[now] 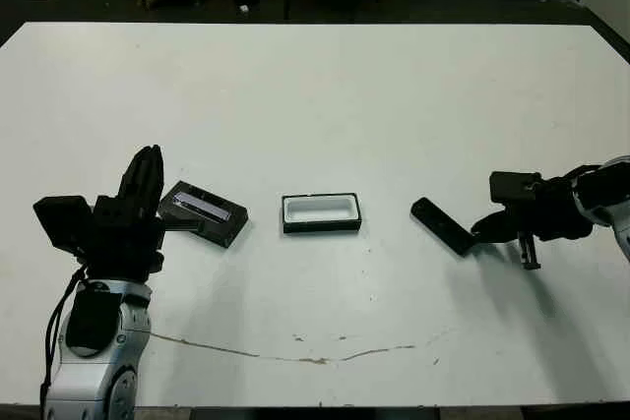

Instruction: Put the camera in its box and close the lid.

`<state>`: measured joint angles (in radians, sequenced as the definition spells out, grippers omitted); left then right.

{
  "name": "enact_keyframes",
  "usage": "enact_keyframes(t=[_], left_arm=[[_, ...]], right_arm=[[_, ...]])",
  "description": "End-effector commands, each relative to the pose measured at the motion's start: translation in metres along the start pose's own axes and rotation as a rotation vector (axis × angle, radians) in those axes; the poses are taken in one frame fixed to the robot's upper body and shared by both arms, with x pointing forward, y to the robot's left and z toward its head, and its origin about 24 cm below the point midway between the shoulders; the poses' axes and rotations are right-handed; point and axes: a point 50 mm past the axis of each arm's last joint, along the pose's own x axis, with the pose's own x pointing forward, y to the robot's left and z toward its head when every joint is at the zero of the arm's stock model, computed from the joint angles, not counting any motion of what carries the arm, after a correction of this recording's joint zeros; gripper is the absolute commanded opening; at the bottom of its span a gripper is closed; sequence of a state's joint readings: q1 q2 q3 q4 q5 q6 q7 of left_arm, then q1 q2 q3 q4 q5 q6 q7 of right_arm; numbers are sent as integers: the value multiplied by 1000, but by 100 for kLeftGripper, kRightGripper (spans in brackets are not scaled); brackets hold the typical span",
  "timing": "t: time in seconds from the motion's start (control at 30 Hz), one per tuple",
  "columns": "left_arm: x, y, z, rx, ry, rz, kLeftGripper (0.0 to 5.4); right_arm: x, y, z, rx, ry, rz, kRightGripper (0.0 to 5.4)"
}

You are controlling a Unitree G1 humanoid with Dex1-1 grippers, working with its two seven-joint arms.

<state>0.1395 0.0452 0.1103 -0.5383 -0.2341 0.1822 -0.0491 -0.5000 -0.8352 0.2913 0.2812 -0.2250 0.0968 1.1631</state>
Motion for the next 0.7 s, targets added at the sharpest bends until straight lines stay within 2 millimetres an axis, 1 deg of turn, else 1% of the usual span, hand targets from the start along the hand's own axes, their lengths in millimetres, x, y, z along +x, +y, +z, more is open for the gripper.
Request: enact_keyframes(t=[0.03,0.07,0.13,0.23,0.33,0.43,0.53,0.63,0.7], left_arm=[[-2,1,-2,10,21,10,0],[-2,1,-2,9,22,11,0],[-2,2,-3,10,22,14,0],[-3,3,-3,12,21,13,0],[-3,3,-3,8,22,13,0],[-3,2,-3,0,29,9,0],[-3,2,-4,3,32,11,0],[-3,2,-4,2,32,8,0],[-3,2,-4,0,32,5,0]], right_arm=[[-1,1,-12,-74,101,-159,2],[-5,-3,-13,-105,114,-235,2],[-17,-12,-16,-104,94,-379,2],[-35,-16,-16,-72,24,-509,2],[-52,-14,-8,-22,-84,-594,2],[-67,-8,2,92,-270,-619,2],[-77,3,11,244,-534,-555,2],[-79,13,19,321,-681,-500,2],[-79,19,24,358,-736,-493,2]])
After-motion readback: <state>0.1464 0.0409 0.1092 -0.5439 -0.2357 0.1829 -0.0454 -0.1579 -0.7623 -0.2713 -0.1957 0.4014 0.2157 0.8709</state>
